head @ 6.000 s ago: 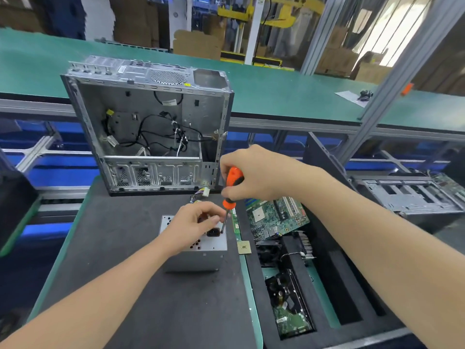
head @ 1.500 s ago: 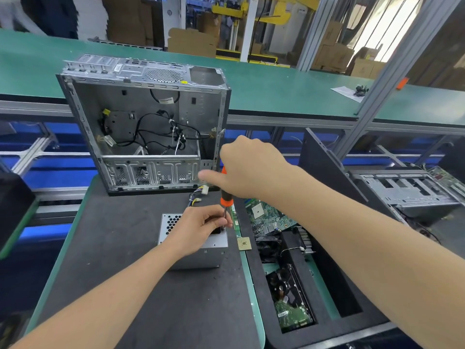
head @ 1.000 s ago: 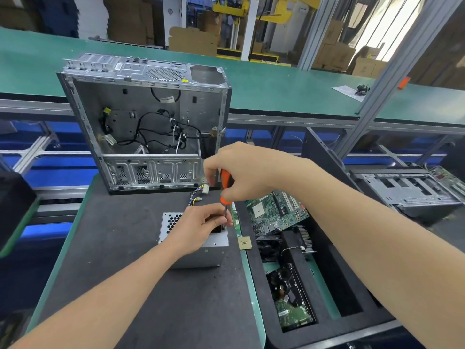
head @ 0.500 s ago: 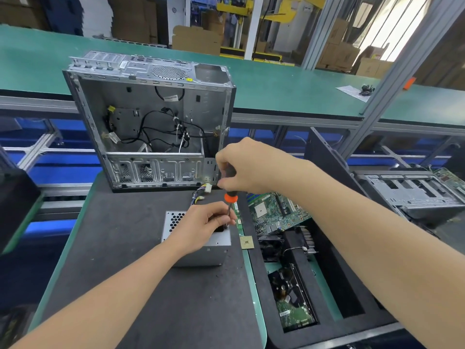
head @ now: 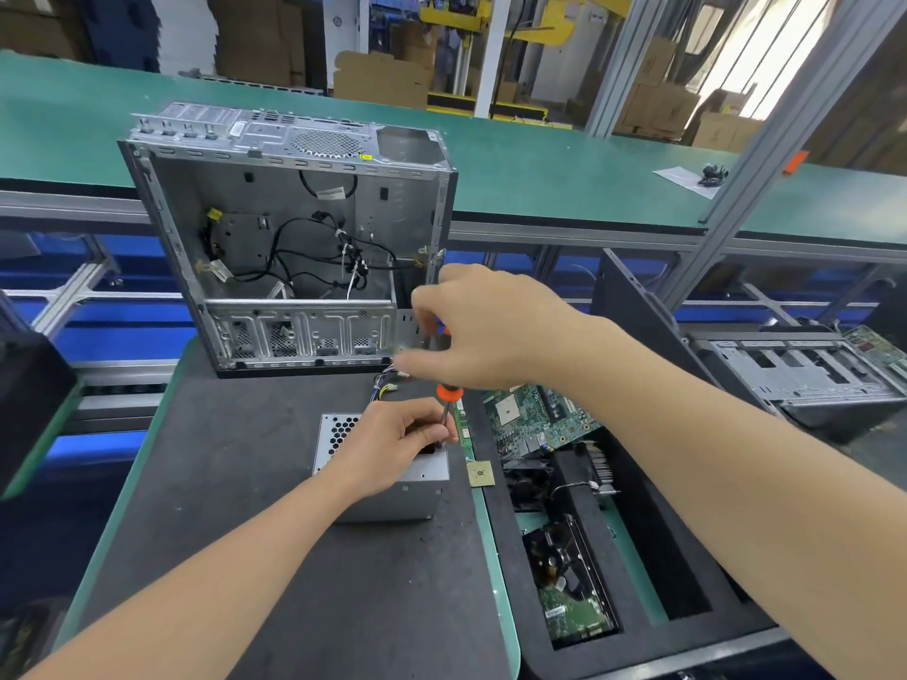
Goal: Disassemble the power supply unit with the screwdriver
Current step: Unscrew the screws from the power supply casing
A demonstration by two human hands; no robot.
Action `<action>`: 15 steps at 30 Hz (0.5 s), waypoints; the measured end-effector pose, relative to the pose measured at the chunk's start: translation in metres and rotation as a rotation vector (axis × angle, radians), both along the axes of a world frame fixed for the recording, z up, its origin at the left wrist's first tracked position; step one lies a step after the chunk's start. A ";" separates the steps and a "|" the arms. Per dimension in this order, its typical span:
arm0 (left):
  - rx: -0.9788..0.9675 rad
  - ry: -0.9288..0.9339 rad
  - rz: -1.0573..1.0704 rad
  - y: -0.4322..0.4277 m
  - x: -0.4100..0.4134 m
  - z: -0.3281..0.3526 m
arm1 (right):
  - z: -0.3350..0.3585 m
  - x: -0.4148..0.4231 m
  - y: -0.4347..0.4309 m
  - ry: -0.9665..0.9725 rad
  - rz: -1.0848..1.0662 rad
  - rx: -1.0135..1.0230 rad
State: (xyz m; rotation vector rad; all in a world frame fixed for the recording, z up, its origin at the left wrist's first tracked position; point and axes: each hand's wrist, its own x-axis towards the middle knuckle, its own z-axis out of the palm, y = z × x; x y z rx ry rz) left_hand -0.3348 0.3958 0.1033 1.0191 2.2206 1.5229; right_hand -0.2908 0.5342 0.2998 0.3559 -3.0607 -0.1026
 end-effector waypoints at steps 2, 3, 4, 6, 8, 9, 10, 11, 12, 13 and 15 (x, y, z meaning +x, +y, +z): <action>-0.011 0.003 0.005 0.000 0.000 0.001 | -0.005 0.000 -0.005 0.141 -0.128 0.117; -0.018 0.006 0.008 0.000 0.000 0.001 | -0.007 -0.001 -0.008 0.171 -0.188 0.161; -0.024 0.008 0.009 0.000 0.001 0.001 | -0.009 -0.003 -0.010 0.162 -0.238 0.162; -0.019 0.001 0.000 0.000 0.002 0.003 | -0.010 -0.006 -0.008 0.041 -0.286 0.032; -0.008 -0.019 -0.003 0.000 0.002 0.005 | -0.006 -0.009 -0.003 -0.084 -0.216 -0.070; -0.011 -0.025 -0.004 -0.001 0.002 0.005 | -0.003 -0.010 -0.001 -0.124 -0.160 -0.085; -0.023 -0.020 -0.010 -0.001 0.001 0.005 | 0.000 -0.009 0.001 -0.152 -0.105 -0.095; -0.041 0.001 -0.018 -0.002 0.001 0.004 | 0.002 -0.008 0.002 -0.173 -0.060 -0.112; -0.064 0.032 -0.027 -0.002 0.001 0.004 | 0.003 -0.007 0.003 -0.187 -0.023 -0.134; -0.084 0.062 -0.035 -0.002 0.001 0.005 | 0.004 -0.006 0.004 -0.197 -0.001 -0.154; -0.087 0.086 -0.043 -0.002 0.002 0.007 | 0.004 -0.005 0.005 -0.198 0.003 -0.185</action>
